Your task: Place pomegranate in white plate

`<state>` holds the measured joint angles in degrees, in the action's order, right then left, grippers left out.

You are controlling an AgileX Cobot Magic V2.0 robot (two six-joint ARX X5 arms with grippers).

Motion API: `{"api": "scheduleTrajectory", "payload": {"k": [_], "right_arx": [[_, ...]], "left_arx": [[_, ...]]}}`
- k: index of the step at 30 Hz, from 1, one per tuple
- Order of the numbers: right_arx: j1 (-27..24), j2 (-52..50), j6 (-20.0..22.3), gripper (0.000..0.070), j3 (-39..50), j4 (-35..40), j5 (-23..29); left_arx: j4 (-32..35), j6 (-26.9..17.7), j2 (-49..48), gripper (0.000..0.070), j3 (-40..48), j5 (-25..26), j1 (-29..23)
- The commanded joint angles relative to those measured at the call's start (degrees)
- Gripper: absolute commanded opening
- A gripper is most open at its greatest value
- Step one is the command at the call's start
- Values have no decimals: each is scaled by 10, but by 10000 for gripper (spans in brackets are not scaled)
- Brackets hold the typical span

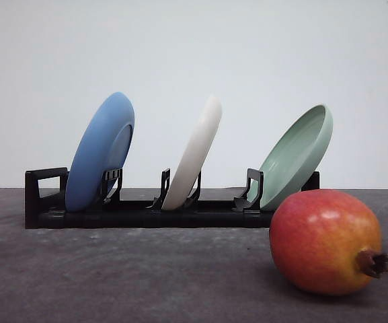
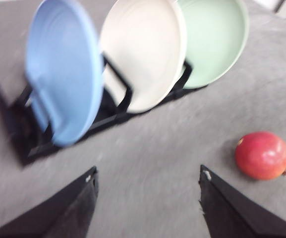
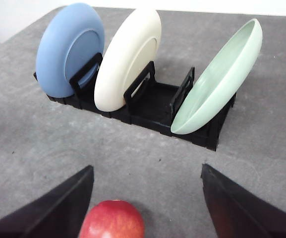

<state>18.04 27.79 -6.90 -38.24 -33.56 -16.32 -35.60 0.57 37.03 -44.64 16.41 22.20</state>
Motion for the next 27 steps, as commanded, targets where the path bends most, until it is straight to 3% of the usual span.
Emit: {"api": "scheduleTrajectory", "payload": {"k": [1,11,17,24,27], "right_arx": [[3,2,-2,440,-10,10,0],[3,2,-2,439,-10,12,0],[3,2,-1,440,-10,12,0],[3,2,-1,439,-10,12,1],[3,2,-1,439,-10,12,1]], "left_arx": [[23,-13,17,390,-11,1,13],[172,-17,151,390,-11,-37,100],[290,-42,245,390,-11,-66,144],[450,-42,357,390,-13,-133,188],[479,-42,404,390,-30,-164,201]]}}
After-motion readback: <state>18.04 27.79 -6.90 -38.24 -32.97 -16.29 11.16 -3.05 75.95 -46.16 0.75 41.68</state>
